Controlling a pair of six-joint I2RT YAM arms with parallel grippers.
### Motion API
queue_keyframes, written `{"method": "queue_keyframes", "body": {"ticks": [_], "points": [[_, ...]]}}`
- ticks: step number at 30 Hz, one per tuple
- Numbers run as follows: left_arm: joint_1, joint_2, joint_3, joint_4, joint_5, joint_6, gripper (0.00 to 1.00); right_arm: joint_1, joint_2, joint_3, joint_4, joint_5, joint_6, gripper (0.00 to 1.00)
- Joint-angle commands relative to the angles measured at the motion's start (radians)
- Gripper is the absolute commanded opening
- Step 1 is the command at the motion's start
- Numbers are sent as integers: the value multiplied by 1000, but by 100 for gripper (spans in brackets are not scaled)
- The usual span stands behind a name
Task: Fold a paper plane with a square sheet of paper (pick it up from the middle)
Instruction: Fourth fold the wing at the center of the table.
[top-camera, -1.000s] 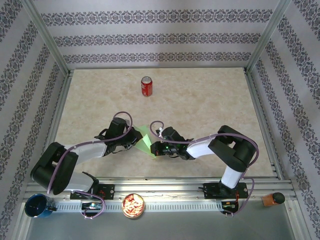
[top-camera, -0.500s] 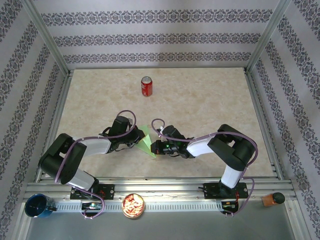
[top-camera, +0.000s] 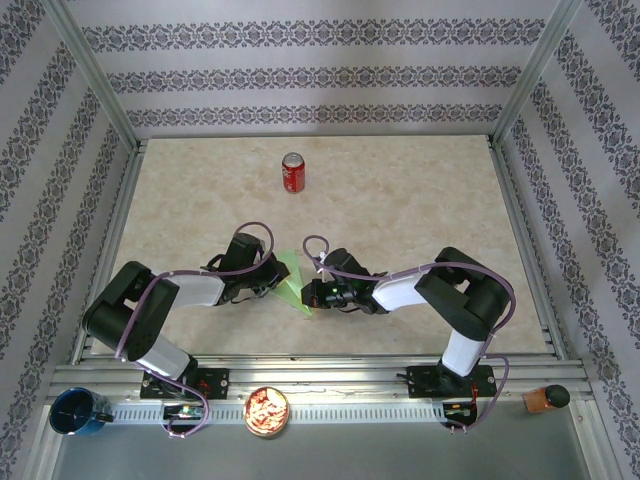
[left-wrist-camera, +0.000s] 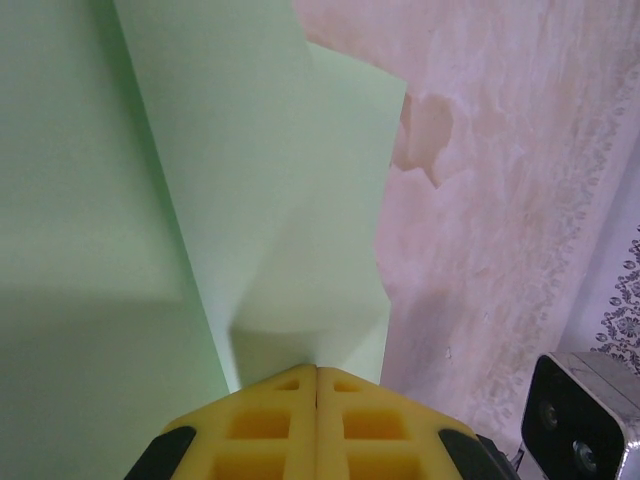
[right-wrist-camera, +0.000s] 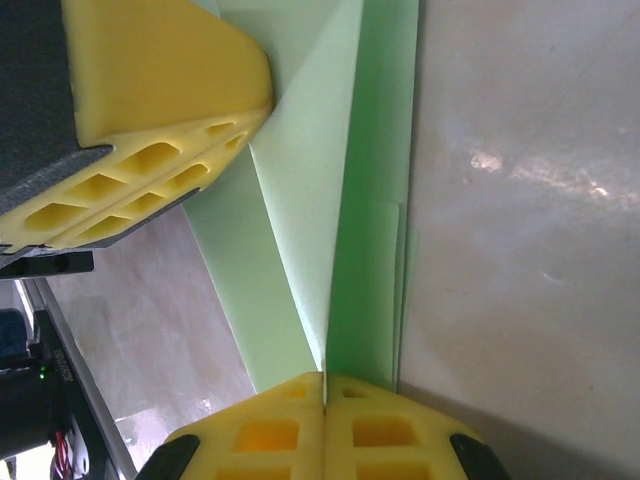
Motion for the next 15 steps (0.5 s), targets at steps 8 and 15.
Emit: {"method": "queue_keyframes", "body": {"ticks": [8, 15], "points": [[7, 47, 28, 37, 2, 35, 4, 26, 87, 5, -64, -19, 9, 6], [6, 66, 37, 30, 6, 40, 4, 26, 85, 5, -71, -19, 8, 6]]}}
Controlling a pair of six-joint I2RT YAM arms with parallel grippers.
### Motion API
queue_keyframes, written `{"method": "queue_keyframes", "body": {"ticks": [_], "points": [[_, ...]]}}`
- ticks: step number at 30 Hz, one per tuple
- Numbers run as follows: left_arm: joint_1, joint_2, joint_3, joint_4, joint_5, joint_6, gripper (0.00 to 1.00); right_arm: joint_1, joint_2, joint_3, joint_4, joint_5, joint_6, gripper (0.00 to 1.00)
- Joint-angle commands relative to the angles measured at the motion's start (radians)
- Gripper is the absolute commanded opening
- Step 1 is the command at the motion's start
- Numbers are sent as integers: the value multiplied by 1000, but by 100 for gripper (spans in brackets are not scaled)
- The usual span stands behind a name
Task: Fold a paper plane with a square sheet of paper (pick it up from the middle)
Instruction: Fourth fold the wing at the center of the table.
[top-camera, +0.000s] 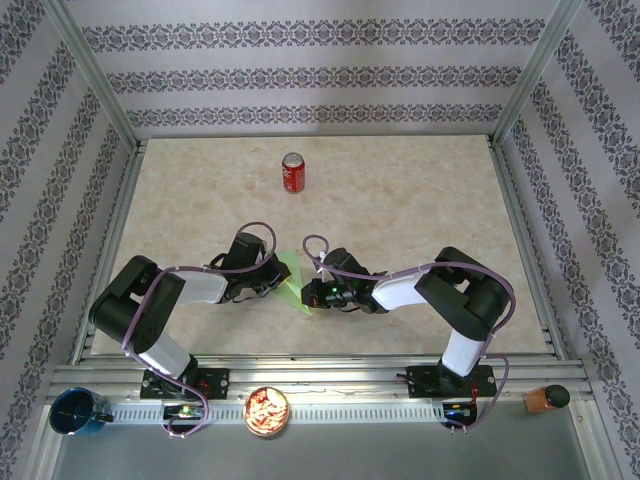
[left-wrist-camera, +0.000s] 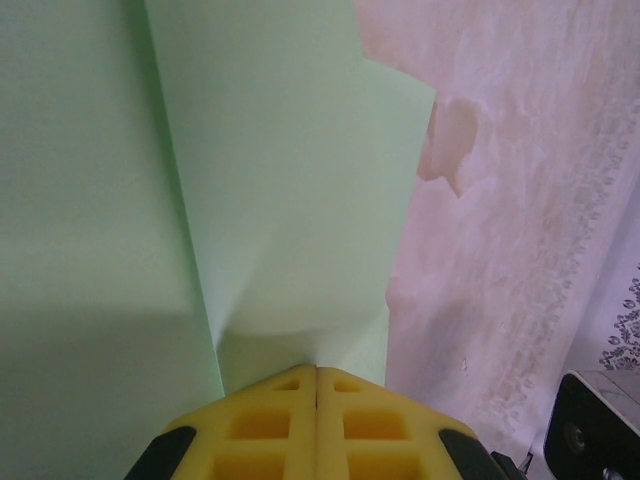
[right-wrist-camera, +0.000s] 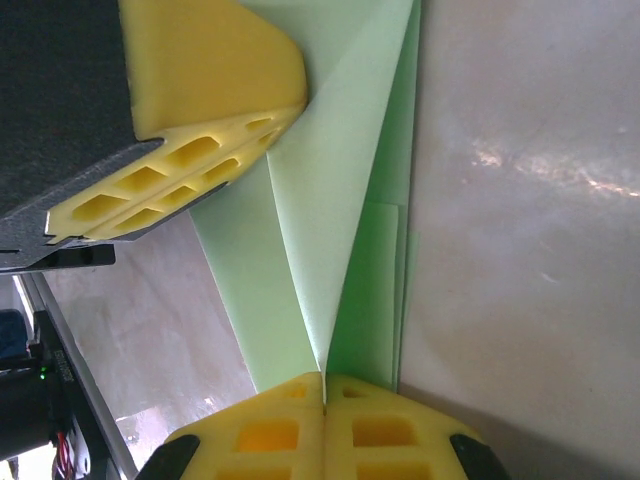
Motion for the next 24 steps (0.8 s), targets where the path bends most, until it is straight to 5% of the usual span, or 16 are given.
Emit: {"method": "queue_keyframes", "body": {"ticks": [1, 24], "points": [[6, 19, 19, 15, 1, 34, 4, 25, 83, -2, -60, -16, 4, 6], [6, 72, 23, -58, 9, 109, 2, 13, 33, -7, -60, -32, 16, 12]]}}
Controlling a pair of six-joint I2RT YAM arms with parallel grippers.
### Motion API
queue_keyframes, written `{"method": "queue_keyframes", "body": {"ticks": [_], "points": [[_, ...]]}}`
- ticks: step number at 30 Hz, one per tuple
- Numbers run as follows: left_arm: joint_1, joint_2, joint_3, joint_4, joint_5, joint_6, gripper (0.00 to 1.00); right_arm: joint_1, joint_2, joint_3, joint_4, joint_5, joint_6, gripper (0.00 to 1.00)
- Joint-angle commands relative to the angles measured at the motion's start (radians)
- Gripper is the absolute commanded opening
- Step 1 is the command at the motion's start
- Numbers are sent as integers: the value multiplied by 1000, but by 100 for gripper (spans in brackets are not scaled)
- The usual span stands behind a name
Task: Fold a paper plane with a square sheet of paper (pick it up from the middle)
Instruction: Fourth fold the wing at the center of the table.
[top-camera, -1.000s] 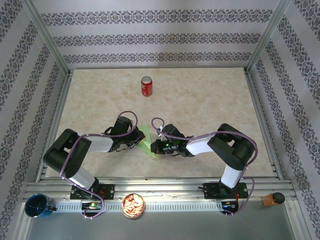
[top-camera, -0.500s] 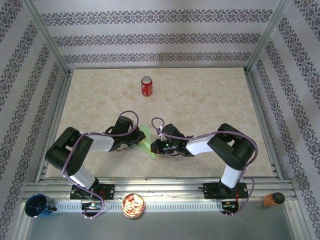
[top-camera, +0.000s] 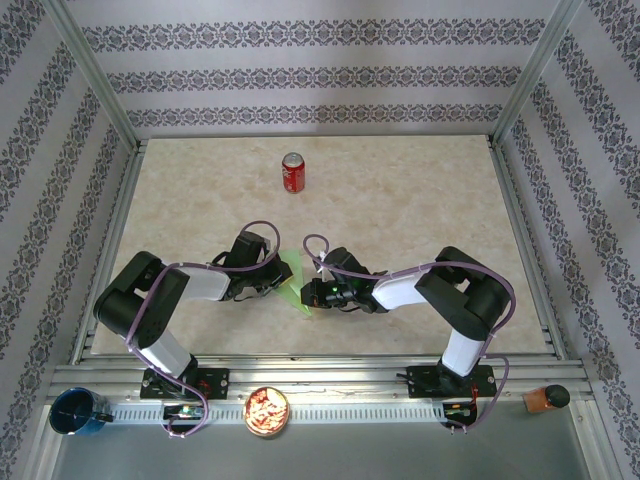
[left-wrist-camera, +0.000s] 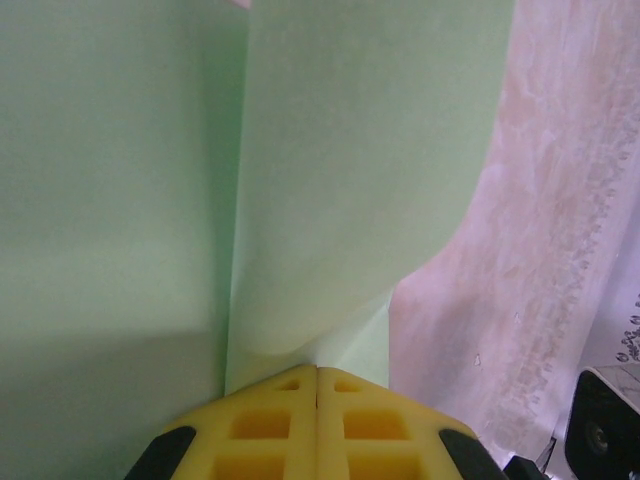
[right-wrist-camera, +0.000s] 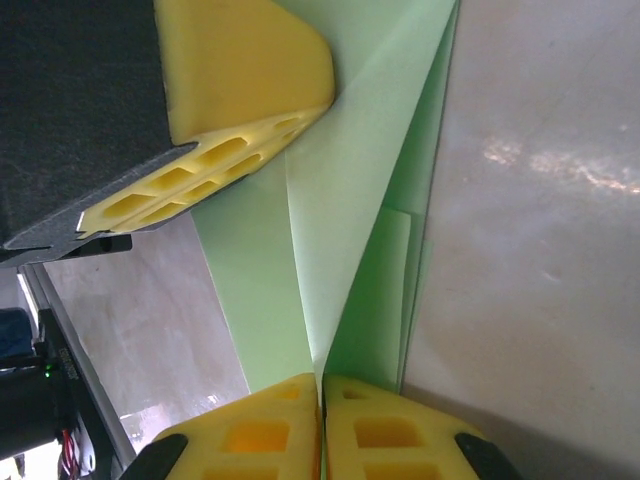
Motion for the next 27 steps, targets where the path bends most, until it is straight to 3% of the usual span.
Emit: {"method": "queue_keyframes", "body": {"ticks": [1, 7, 19, 27], "points": [[6, 39, 0, -56, -6, 42, 1, 18, 29, -8, -56, -23, 19, 12], [5, 32, -20, -41, -4, 39, 1, 4, -12, -11, -54, -38, 55, 21], [6, 36, -26, -26, 0, 36, 1, -6, -39, -64, -33, -78, 107, 12], [4, 39, -34, -7, -1, 26, 1, -6, -32, -93, -28, -99, 113, 14]]}}
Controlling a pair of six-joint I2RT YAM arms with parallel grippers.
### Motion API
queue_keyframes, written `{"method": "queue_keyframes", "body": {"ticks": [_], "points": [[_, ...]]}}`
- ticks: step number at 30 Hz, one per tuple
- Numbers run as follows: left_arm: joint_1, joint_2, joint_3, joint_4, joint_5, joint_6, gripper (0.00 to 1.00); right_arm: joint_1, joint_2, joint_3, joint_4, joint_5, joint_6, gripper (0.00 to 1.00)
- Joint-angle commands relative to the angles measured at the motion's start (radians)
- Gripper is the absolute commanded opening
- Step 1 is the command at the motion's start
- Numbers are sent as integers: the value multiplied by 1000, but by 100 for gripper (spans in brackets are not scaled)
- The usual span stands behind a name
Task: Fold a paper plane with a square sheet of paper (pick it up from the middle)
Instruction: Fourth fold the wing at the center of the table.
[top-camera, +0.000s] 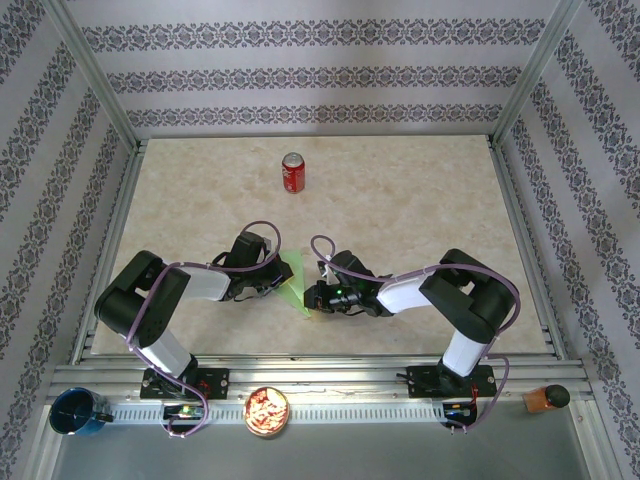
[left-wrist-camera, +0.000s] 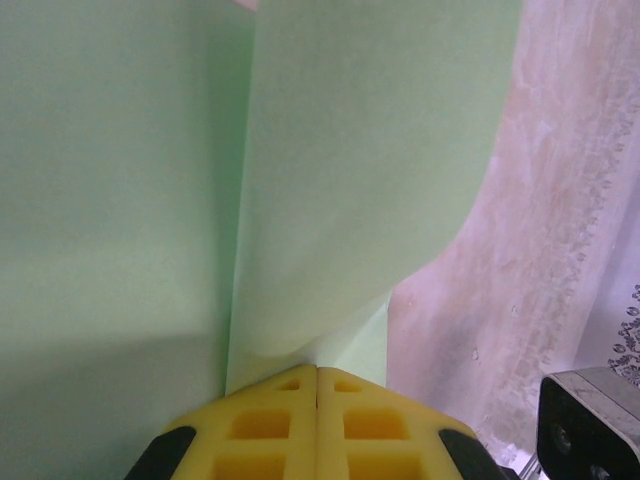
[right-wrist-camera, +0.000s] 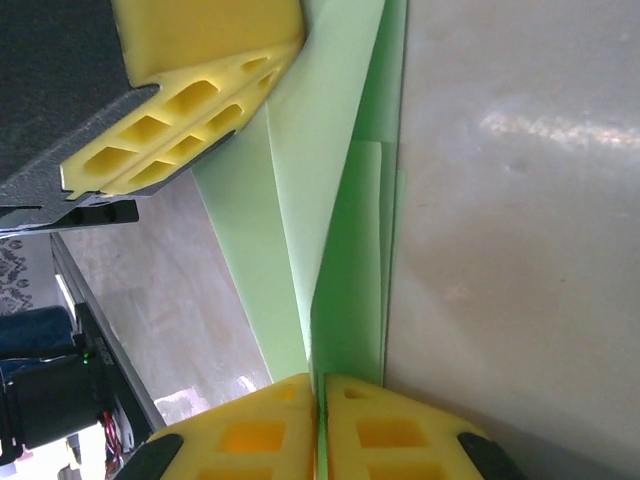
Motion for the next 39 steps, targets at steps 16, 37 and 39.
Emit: {"method": "queue_keyframes", "body": {"ticks": [16, 37, 39], "points": [[5, 31, -40, -10, -8, 14, 0, -59, -2, 36, -34, -58, 68, 22], [4, 35, -47, 5, -7, 6, 0, -62, 44, 64, -18, -101, 65, 12], [4, 35, -46, 5, -9, 6, 0, -59, 43, 53, -7, -107, 64, 7]]}}
